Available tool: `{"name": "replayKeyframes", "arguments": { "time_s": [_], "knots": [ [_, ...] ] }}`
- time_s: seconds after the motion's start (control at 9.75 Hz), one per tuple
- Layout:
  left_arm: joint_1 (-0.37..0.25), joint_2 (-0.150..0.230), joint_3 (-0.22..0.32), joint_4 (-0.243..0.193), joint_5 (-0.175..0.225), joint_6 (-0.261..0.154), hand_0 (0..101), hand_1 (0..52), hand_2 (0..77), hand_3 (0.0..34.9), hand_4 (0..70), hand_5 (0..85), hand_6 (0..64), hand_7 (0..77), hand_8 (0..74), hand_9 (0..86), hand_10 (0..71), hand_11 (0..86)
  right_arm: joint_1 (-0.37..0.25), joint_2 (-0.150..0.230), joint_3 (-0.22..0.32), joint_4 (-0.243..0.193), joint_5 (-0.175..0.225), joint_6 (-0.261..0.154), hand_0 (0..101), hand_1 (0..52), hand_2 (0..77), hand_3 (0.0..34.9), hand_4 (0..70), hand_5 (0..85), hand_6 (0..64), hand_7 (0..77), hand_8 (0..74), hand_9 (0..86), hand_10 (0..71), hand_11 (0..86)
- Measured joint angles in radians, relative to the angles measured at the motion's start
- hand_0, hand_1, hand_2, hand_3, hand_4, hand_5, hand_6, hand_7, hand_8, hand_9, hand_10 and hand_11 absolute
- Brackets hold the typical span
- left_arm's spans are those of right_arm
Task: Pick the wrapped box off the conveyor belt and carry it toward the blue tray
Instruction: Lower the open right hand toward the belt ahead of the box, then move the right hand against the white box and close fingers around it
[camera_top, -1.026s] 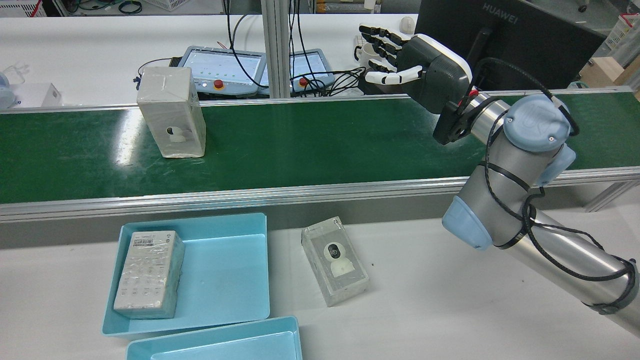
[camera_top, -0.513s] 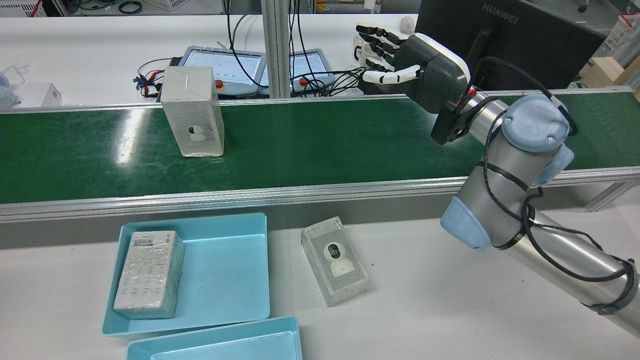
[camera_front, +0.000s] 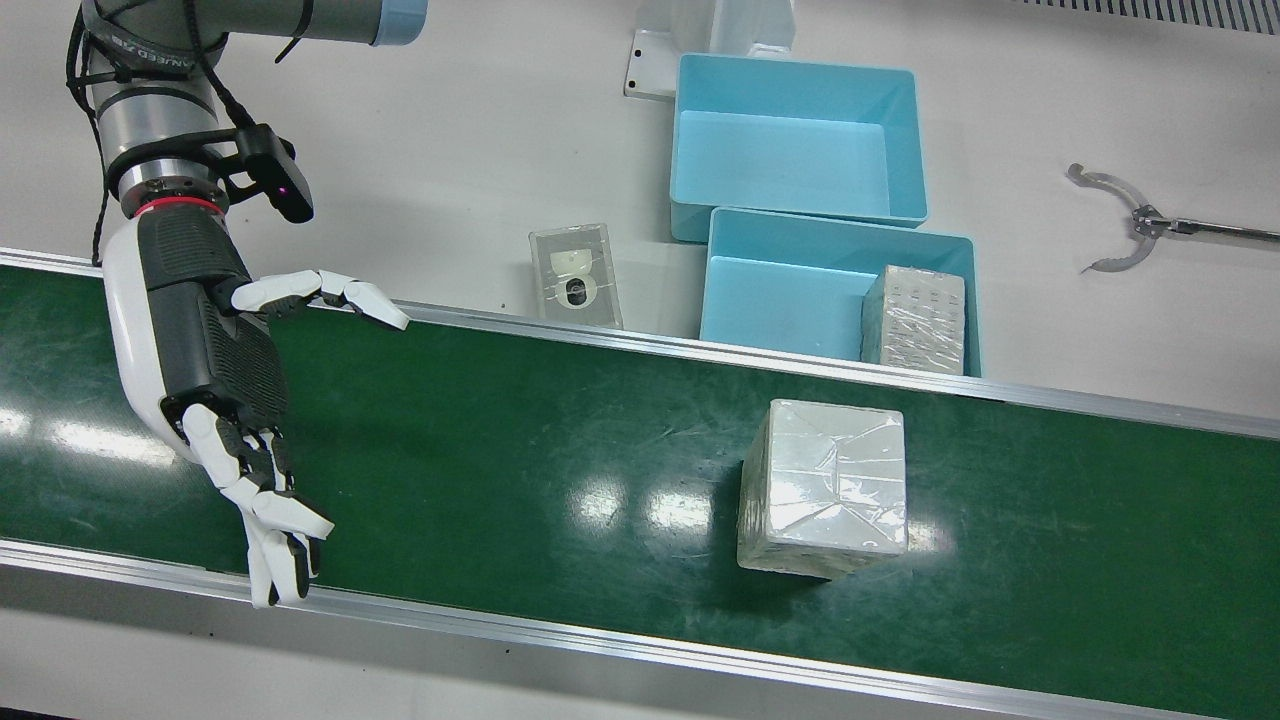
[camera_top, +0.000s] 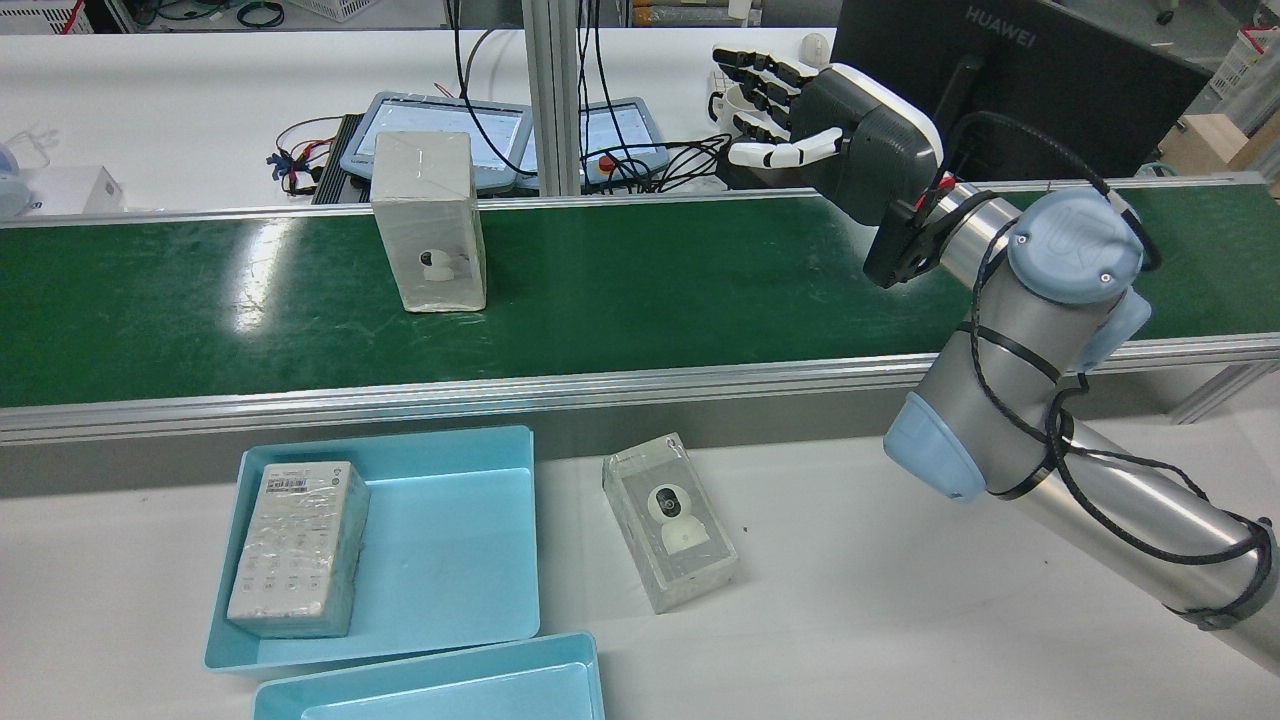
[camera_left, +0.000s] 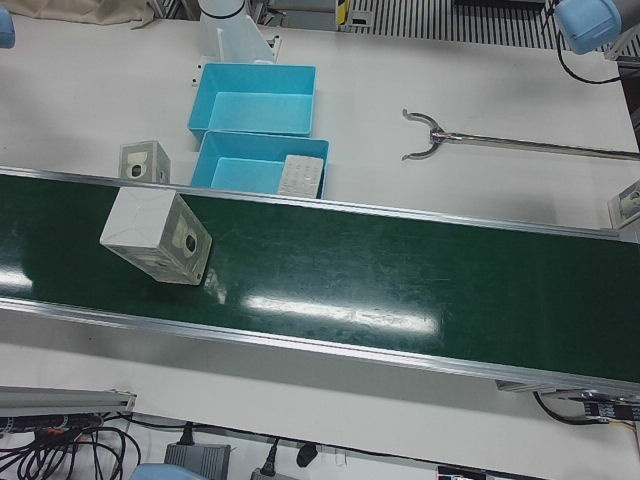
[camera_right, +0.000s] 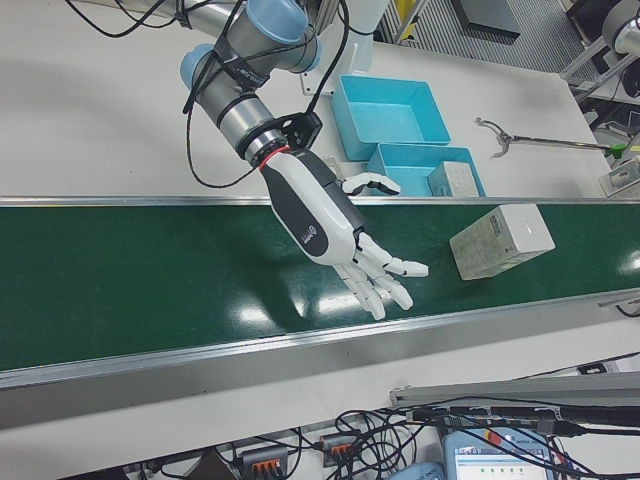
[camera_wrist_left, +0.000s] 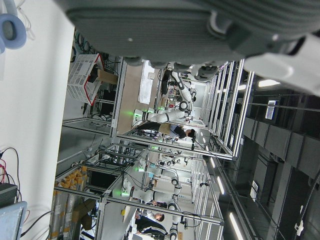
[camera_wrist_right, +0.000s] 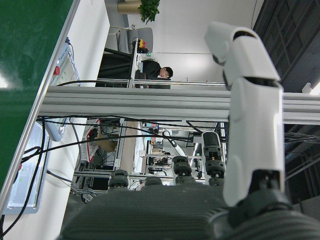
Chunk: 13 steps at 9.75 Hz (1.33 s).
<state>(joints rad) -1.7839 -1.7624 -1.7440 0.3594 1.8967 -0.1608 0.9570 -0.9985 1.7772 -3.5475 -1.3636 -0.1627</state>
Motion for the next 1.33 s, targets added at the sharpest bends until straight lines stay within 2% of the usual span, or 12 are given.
{"name": "replayKeyframes", "arguments": {
  "time_s": [0.1, 0.72, 0.82, 0.92, 1.03, 1.13, 1.23, 1.33],
  "knots": [
    [0.000, 0.000, 0.000, 0.000, 0.000, 0.000, 0, 0.0, 1.1, 0.0, 0.5, 0.5, 0.0, 0.5, 0.5, 0.0, 0.5, 0.0, 0.000, 0.000, -0.001, 0.000, 0.000, 0.000, 49, 18.0, 26.7, 11.4, 8.7, 19.1, 0.0, 0.5, 0.0, 1.1, 3.3, 5.4],
    [0.000, 0.000, 0.000, 0.000, 0.000, 0.000, 0, 0.0, 1.1, 0.0, 0.5, 0.5, 0.5, 0.5, 0.5, 0.0, 0.0, 0.0, -0.003, 0.002, -0.001, -0.009, 0.001, -0.006, 48, 19.1, 28.9, 10.2, 9.8, 19.6, 0.0, 0.5, 0.0, 1.1, 2.7, 5.4],
    [0.000, 0.000, 0.000, 0.000, 0.000, 0.000, 0, 0.0, 1.1, 0.0, 0.5, 0.5, 0.5, 0.5, 0.5, 0.0, 0.0, 0.0, -0.004, 0.001, -0.005, -0.013, 0.001, -0.007, 48, 22.4, 30.5, 9.9, 9.8, 19.6, 0.0, 0.5, 0.0, 1.1, 2.7, 5.4],
    [0.000, 0.000, 0.000, 0.000, 0.000, 0.000, 0, 0.0, 1.1, 0.0, 0.5, 0.5, 0.5, 0.5, 0.5, 0.0, 0.0, 0.0, -0.006, -0.001, -0.009, -0.016, 0.001, -0.008, 55, 27.8, 30.5, 8.9, 9.8, 20.7, 0.0, 0.5, 0.0, 1.1, 0.0, 2.2],
    [0.000, 0.000, 0.000, 0.000, 0.000, 0.000, 0, 0.0, 1.1, 0.0, 0.5, 0.5, 0.0, 0.5, 0.5, 0.0, 0.5, 0.0, -0.010, -0.002, -0.012, -0.018, 0.001, -0.008, 55, 25.6, 28.4, 9.4, 9.8, 20.7, 0.0, 0.5, 0.0, 1.1, 0.0, 2.2],
    [0.000, 0.000, 0.000, 0.000, 0.000, 0.000, 0, 0.0, 0.5, 0.0, 0.5, 0.5, 0.5, 0.5, 0.5, 0.0, 0.5, 0.0, -0.018, -0.003, -0.021, -0.019, 0.001, -0.008, 55, 25.6, 28.4, 9.4, 9.8, 20.7, 0.0, 0.5, 0.0, 1.1, 0.0, 2.2],
    [0.000, 0.000, 0.000, 0.000, 0.000, 0.000, 0, 0.0, 1.1, 0.0, 0.5, 0.5, 0.5, 0.5, 0.5, 0.0, 0.5, 0.0, -0.026, -0.001, -0.040, -0.018, 0.001, -0.006, 54, 24.5, 25.6, 12.6, 9.8, 20.2, 0.0, 0.5, 0.0, 1.1, 0.0, 2.7],
    [0.000, 0.000, 0.000, 0.000, 0.000, 0.000, 0, 0.0, 1.1, 0.0, 0.5, 0.5, 0.5, 0.5, 0.5, 0.0, 0.5, 0.0, -0.034, 0.002, -0.059, -0.015, 0.002, -0.005, 54, 24.5, 25.6, 12.6, 9.8, 20.2, 0.0, 0.5, 0.0, 1.1, 0.0, 2.7]
  ]
}}
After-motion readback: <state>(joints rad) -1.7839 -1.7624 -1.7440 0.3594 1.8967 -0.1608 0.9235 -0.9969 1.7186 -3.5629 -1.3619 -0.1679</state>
